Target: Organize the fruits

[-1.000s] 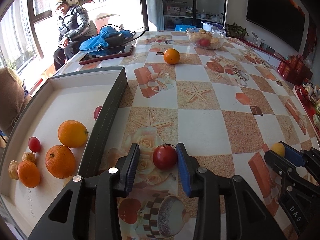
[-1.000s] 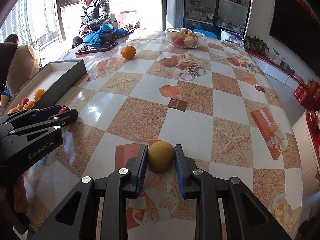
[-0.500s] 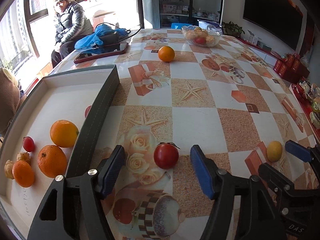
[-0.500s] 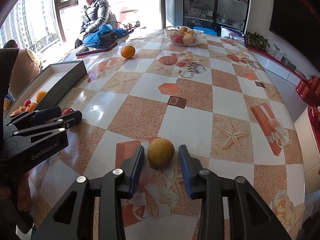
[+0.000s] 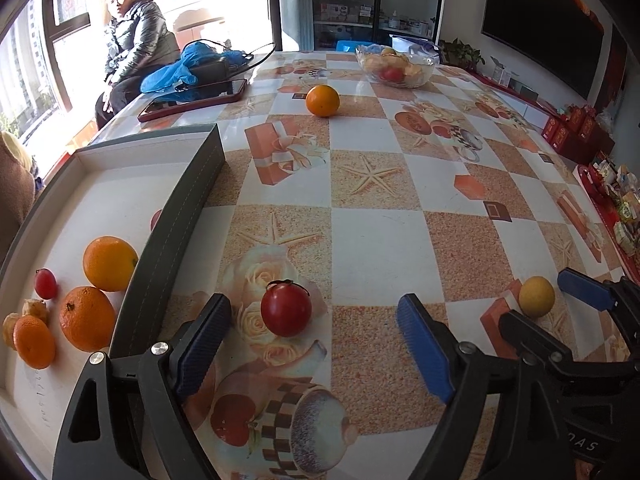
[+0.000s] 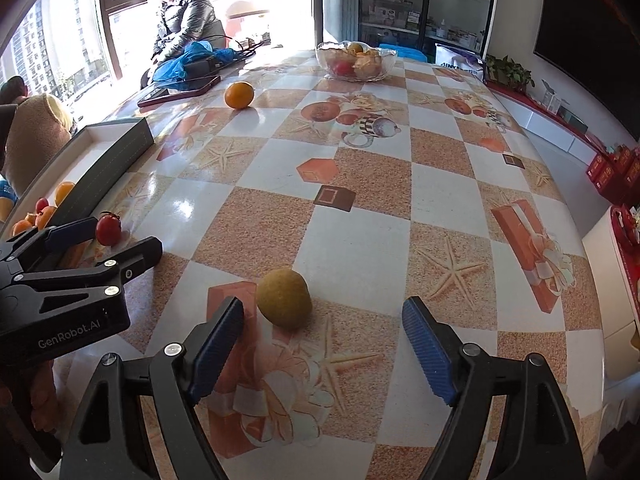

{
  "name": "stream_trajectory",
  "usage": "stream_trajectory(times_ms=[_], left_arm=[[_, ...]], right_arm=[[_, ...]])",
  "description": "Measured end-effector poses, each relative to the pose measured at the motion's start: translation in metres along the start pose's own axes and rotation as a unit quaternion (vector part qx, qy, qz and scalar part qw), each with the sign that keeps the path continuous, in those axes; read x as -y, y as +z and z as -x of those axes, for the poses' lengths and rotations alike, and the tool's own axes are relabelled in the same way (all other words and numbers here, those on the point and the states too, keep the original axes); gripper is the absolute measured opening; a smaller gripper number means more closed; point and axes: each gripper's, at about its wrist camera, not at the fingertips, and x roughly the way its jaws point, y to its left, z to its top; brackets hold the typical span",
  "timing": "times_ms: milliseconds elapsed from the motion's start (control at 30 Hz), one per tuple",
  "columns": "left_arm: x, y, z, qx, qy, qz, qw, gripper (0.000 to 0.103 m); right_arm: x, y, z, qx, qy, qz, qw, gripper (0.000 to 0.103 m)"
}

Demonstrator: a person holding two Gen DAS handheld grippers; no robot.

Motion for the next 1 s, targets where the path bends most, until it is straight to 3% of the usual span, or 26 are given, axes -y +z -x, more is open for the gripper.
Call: stream_trajectory(times_ms=[67,133,167,200,233,300,433,667,1000], left_arm=[[0.0,-0.001,0.001,0.001,0.003,0.002,1.0,0.086],[-0.001,-0.004,0.004,0.007,0.008,0.006,0.9999,0.077],[-0.001,-0.006,0.007,0.014,0.009,0.008,0.9998,0.07],[0.0,-0.007,0.009,0.019,0.006,0.006,0.9998,0.05],[0.0,-0.009,0.011,0.022,-0.005,0.003,0.9997,0.025],[-0.002,-0.012,0.013,0.027,-0.028,0.008,0.9992,0.023],[-0.002,-0.013,0.014,0.033,-0.039,0.009,0.9986,0.023],[0.004,-0.016,0.015,0.038,-0.022,-0.003,0.999,0.024],[0.004,-0.016,0.015,0.038,-0.029,0.003,0.9988,0.025]], right_arm=[[-0.003,0.003,-0.002,0.001,0.0,0.001,1.0,0.08],[-0.004,0.004,0.0,0.01,-0.004,0.001,1.0,0.048],[-0.004,0.005,0.001,0.012,-0.003,0.0,1.0,0.04],[-0.003,0.004,0.002,0.014,-0.006,-0.001,1.0,0.03],[-0.002,0.003,0.002,0.016,-0.003,-0.002,1.0,0.03],[-0.001,0.002,0.003,0.02,0.001,-0.004,1.0,0.03],[-0.001,0.001,0.004,0.024,0.0,-0.004,1.0,0.03],[-0.001,0.001,0.004,0.024,0.004,-0.007,1.0,0.03],[-0.001,0.002,0.004,0.024,0.005,-0.008,1.0,0.03]])
